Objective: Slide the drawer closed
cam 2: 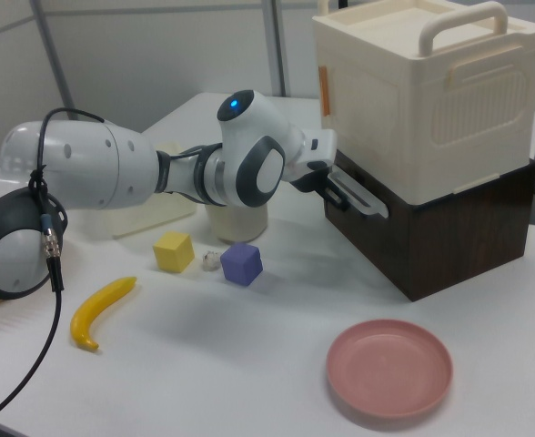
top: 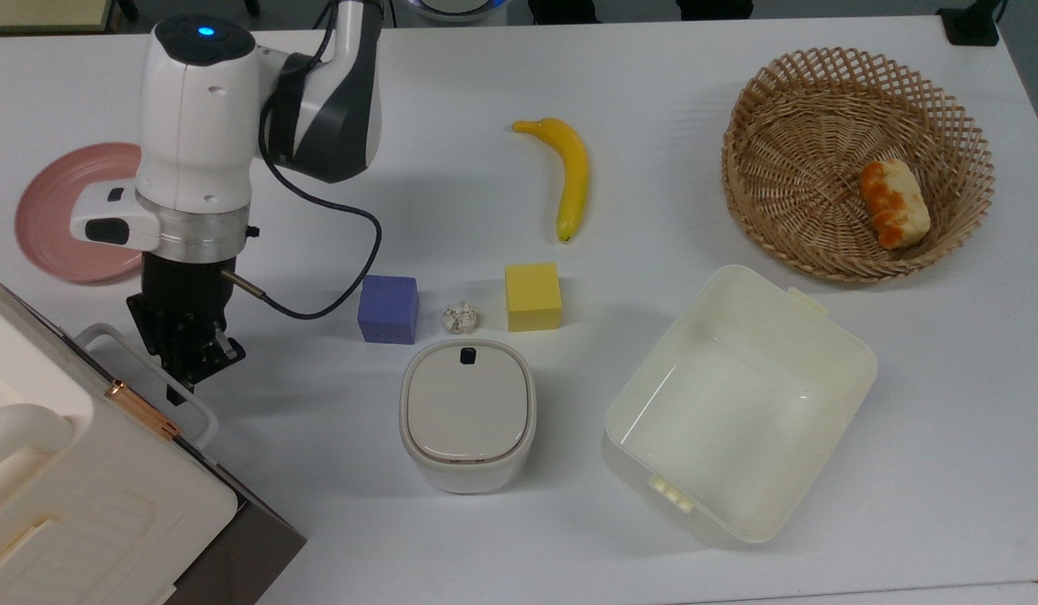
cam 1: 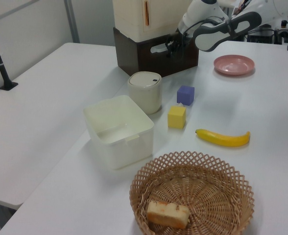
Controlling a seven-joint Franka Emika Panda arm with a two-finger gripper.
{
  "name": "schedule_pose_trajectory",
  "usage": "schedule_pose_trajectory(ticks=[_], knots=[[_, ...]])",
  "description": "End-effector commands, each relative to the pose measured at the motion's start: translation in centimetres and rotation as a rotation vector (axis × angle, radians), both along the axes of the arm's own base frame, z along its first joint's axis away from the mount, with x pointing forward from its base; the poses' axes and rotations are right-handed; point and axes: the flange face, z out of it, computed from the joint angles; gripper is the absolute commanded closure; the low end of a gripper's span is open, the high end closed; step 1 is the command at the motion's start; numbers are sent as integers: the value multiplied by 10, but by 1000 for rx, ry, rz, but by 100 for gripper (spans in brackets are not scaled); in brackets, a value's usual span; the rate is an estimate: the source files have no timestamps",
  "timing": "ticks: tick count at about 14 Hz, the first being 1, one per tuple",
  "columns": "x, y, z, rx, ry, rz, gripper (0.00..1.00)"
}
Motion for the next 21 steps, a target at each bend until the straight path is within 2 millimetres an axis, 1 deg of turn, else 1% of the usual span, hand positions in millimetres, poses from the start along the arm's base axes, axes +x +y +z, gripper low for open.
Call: schedule_pose_trajectory(ticks=[1, 5, 8, 9, 11, 12, 13, 14, 16, 17, 18, 19, 20, 21], knots=[[0, 35, 28, -22, 36, 45, 100], [-13, 66, 60, -17, 146, 77, 100], [-31, 97, 88, -16, 274, 131, 100], [-38, 103, 95, -16, 316, 149, 100], [-50, 124, 108, 5, 384, 194, 100], [-58, 131, 115, 16, 417, 212, 100], [-71, 138, 127, 40, 465, 234, 100], [-79, 150, 135, 44, 482, 261, 100], [-97, 159, 150, 77, 513, 286, 100], [-110, 166, 157, 85, 549, 319, 99], [-118, 177, 164, 80, 574, 348, 98], [-126, 181, 170, 85, 601, 363, 96], [-134, 180, 180, 86, 610, 377, 94], [-141, 181, 185, 86, 619, 400, 93]])
